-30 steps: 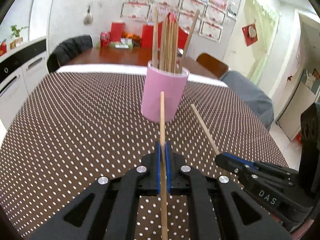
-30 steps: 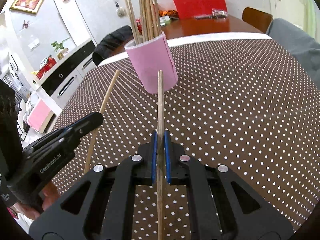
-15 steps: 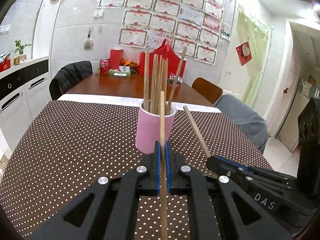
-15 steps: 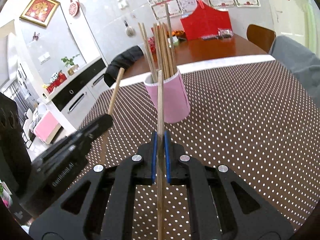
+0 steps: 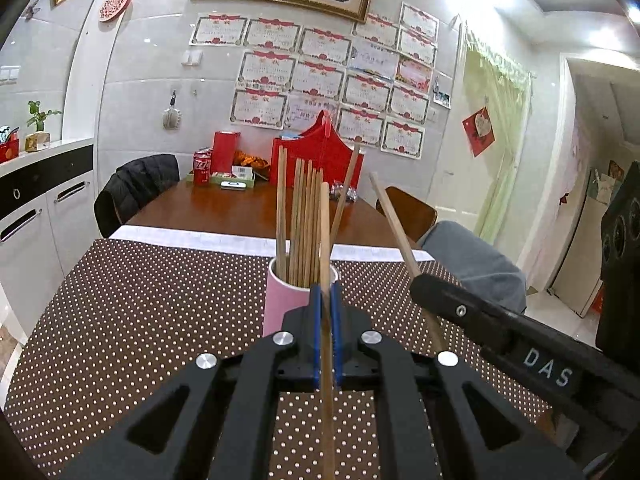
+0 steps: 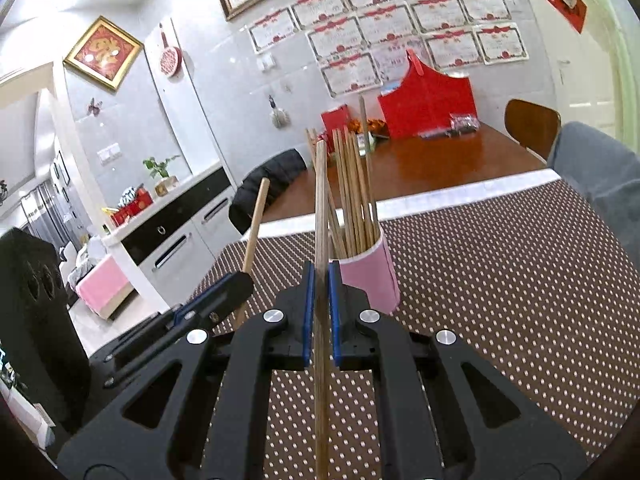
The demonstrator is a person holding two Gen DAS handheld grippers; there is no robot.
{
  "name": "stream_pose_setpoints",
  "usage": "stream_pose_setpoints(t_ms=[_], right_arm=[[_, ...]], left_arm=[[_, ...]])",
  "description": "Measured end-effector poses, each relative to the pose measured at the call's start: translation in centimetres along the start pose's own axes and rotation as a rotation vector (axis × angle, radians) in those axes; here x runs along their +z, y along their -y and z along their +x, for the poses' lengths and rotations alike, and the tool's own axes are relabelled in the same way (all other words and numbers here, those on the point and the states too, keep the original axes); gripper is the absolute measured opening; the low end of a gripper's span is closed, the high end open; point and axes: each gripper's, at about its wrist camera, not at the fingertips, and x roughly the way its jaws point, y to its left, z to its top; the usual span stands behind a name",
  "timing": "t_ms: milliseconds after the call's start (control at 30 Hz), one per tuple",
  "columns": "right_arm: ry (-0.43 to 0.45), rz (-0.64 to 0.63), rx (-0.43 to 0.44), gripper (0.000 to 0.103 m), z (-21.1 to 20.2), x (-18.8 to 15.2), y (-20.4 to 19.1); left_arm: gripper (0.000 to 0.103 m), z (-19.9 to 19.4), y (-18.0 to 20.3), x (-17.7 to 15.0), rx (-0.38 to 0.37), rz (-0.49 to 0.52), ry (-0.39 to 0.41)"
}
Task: Organize utensils
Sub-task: 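Lift the chopstick upright with the right gripper and lower it into the pink cup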
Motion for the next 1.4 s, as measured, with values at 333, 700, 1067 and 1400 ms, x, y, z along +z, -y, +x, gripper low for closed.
stream_pose_setpoints(t_ms=[333,700,1067,1400], right_arm=[[0.137,-0.026,0.084,0.007,0.9,2.3,0.3],[0.331,-0.072,0.208,0.007,2.4,5.2,0.4],[0.394,-0.095,0.139,0.007,6.6,7.5,1.6],[0.477,-0.121,0.151,0.007,10.1,8.6,2.5]], left_arm=[[0.006,0.2,-0.1,2.6,-0.024,0.004,0.168],[0.006,3.3,0.3,5.7,0.045,0.014,0.275],[0.006,7.7,-0.2,8.7,0.068,0.004,0.349],[0.006,12.5,-3.1,9.8,0.083,-0.108,0.359]])
